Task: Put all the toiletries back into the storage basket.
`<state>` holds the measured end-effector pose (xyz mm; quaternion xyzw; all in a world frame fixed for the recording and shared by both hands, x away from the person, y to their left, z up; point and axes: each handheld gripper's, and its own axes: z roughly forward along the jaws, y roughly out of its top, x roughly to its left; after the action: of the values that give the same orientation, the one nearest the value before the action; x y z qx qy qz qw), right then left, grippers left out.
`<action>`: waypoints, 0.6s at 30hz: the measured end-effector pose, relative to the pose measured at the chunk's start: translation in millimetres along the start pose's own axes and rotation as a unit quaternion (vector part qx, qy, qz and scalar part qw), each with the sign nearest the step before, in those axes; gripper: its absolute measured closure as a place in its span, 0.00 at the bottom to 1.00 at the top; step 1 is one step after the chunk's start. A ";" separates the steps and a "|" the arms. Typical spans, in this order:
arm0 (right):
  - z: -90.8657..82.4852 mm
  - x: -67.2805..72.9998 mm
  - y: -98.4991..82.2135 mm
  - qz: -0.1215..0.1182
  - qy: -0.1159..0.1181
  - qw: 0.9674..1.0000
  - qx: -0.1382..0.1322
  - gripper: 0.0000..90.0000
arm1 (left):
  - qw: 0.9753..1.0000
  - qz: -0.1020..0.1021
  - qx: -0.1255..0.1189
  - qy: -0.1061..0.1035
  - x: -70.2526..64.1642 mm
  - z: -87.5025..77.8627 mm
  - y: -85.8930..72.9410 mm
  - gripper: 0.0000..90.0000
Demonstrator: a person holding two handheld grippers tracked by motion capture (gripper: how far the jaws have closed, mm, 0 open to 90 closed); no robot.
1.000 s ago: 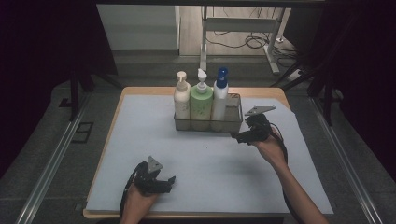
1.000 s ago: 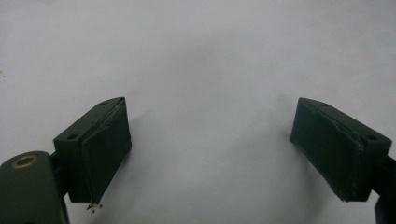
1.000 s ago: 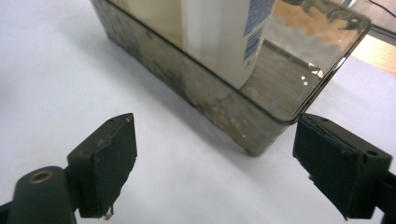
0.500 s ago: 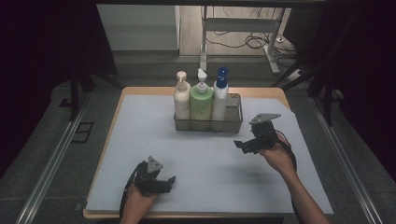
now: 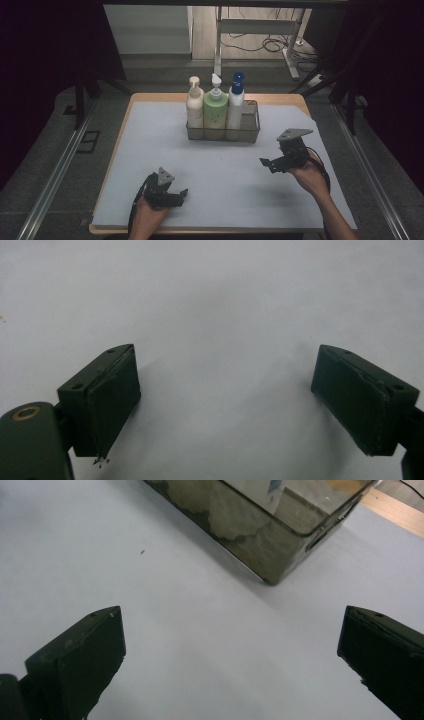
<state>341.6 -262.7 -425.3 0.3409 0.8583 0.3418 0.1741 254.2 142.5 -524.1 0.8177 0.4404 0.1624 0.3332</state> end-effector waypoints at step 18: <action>-17.1 -1.4 -42.5 0.026 -0.009 1.000 0.007 0.00 | 1.000 0.001 0.000 0.000 0.0 0.0 0.0 0.13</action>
<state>313.7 -294.4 -443.2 0.3672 0.8498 0.3375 0.1706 254.1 142.5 -524.1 0.8179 0.4400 0.1629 0.3330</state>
